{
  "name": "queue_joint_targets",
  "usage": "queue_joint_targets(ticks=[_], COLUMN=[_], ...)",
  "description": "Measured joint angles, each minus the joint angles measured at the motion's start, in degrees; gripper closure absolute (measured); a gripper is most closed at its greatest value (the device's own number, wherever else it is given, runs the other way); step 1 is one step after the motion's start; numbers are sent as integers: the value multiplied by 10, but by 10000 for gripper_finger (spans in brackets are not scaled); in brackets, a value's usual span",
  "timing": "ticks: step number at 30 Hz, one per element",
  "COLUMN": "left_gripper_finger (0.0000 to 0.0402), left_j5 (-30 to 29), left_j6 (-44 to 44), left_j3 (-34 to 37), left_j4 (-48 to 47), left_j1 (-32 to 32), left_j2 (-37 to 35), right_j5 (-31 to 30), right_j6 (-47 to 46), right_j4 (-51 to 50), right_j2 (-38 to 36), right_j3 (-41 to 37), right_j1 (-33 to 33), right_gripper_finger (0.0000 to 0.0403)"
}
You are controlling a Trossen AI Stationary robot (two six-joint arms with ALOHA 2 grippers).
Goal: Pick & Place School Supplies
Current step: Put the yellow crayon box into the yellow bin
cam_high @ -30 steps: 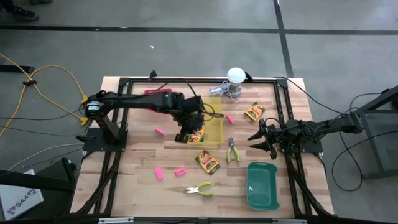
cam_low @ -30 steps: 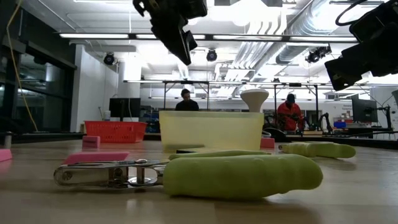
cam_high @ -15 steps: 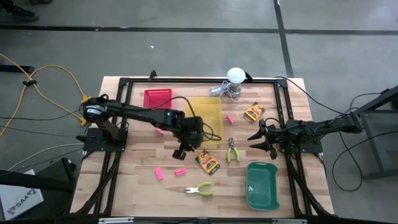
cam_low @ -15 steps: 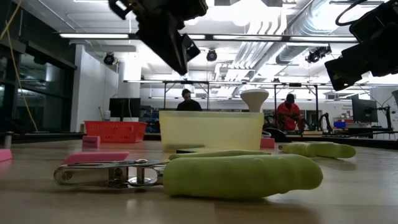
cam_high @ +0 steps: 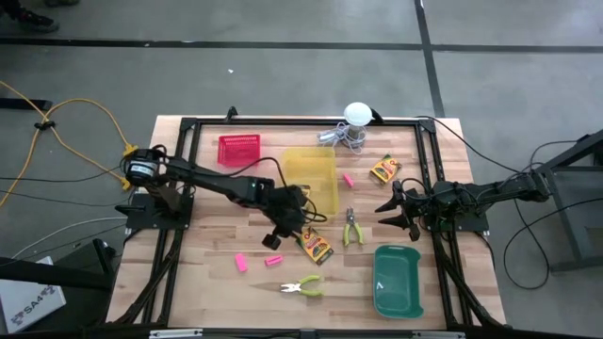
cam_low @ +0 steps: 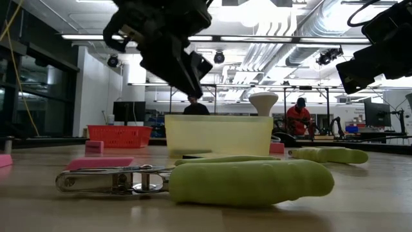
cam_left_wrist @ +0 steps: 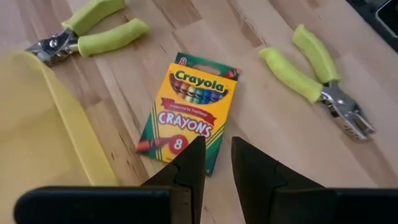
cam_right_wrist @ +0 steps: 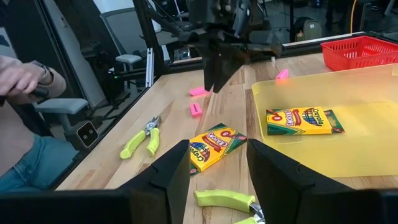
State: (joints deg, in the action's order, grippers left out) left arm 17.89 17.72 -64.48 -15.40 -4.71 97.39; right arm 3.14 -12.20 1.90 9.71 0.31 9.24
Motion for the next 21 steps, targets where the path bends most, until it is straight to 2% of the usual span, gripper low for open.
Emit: queue_joint_targets(ticks=[17, 21], left_gripper_finger=[327, 327], left_j5=[-17, -17], left_j6=[37, 35], left_j3=[95, 100], left_j4=[187, 215], left_j1=[-17, -17], left_j2=[3, 25], right_j5=[0, 0], right_j6=[0, 0], right_j4=[0, 0], right_j2=[0, 0], right_j3=[0, 0], right_j1=[0, 0], right_gripper_finger=[254, 254])
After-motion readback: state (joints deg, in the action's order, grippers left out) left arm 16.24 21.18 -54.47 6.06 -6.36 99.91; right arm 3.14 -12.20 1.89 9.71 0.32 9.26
